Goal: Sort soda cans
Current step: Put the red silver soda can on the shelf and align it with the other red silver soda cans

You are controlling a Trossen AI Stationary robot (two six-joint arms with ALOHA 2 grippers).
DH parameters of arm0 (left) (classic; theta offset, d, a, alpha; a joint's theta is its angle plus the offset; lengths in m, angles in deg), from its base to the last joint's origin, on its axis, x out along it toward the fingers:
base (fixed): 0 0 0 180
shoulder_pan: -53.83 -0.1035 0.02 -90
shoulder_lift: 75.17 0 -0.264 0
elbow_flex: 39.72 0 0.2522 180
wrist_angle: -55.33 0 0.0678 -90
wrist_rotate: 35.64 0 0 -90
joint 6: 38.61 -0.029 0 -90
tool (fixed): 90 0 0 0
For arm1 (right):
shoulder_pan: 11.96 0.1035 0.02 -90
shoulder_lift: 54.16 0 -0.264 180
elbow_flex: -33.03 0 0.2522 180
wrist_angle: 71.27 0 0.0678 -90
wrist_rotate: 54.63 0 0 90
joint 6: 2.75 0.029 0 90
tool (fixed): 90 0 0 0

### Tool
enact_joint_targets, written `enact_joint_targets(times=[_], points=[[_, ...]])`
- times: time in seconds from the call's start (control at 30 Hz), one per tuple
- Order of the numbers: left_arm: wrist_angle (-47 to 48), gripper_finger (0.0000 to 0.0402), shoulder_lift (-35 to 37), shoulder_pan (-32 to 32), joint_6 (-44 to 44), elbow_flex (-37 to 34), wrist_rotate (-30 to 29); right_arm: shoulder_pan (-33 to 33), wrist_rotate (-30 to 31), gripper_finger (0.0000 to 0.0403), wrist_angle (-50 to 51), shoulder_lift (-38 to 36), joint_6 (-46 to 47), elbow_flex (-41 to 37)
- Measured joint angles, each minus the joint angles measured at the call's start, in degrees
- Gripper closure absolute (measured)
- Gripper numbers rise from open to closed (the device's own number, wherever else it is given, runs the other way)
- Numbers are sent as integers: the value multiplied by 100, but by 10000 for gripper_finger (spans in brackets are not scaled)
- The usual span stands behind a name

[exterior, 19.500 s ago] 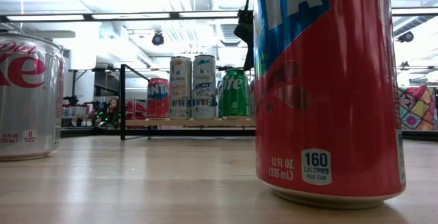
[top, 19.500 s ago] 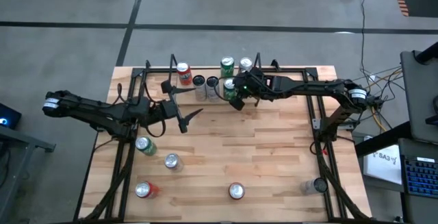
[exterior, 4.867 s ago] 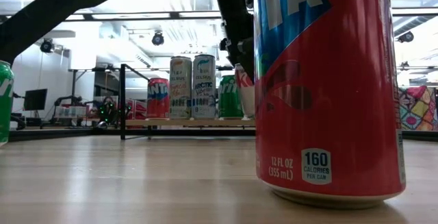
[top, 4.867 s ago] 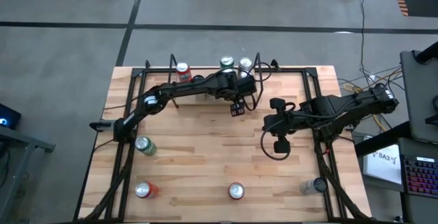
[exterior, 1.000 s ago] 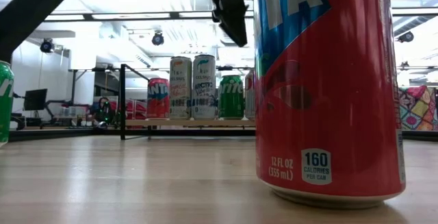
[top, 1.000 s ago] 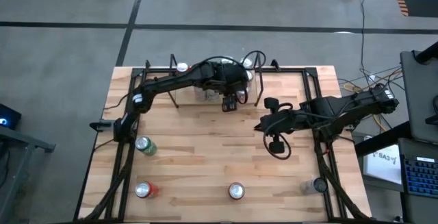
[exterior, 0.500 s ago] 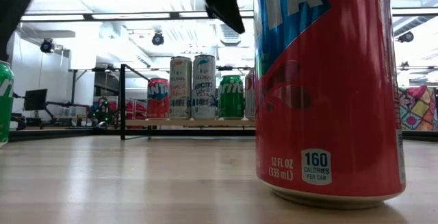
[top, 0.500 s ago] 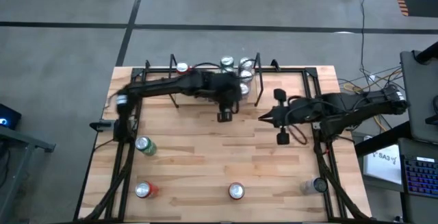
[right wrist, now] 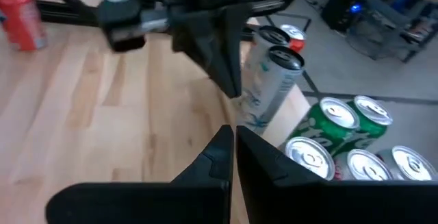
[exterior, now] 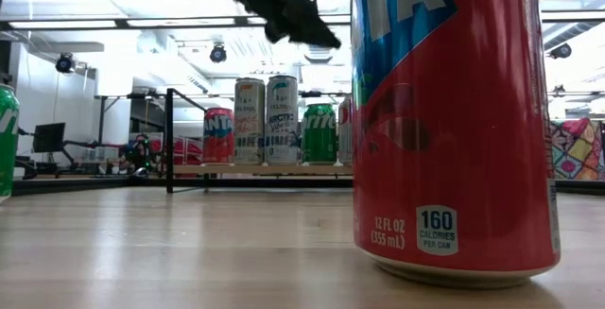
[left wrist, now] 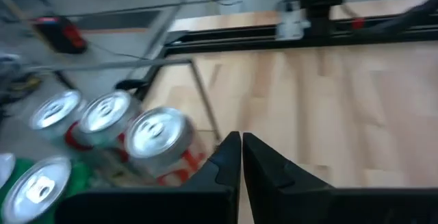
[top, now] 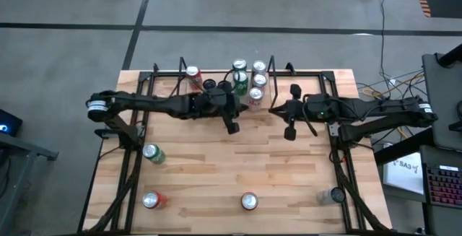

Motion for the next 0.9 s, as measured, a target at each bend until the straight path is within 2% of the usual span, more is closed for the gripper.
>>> enact_joint_targets(times=[0.1,0.2,0.33,0.53,0.63,0.77,0.9], points=[[-573,401,0,-9,-65,-498,-470,-215,-1,394,-183,98,-11,-41],[-577,401,4,-9,-172,-804,-950,-416,1,394,-322,192,-13,-41],[-782,401,-173,-12,-407,-900,-1072,-648,1,394,-584,347,-131,-43],[-1507,401,-662,-4,-394,-801,-1665,-1000,5,394,-740,567,-105,-44],[-1505,402,-870,1,-390,-649,-2129,-1109,3,394,-723,658,15,-45],[-1513,402,-1111,0,-432,-372,-2170,-1142,4,394,-702,727,22,-45],[-1470,402,-1301,7,-428,-195,-2539,-1142,6,394,-707,729,14,-45]])
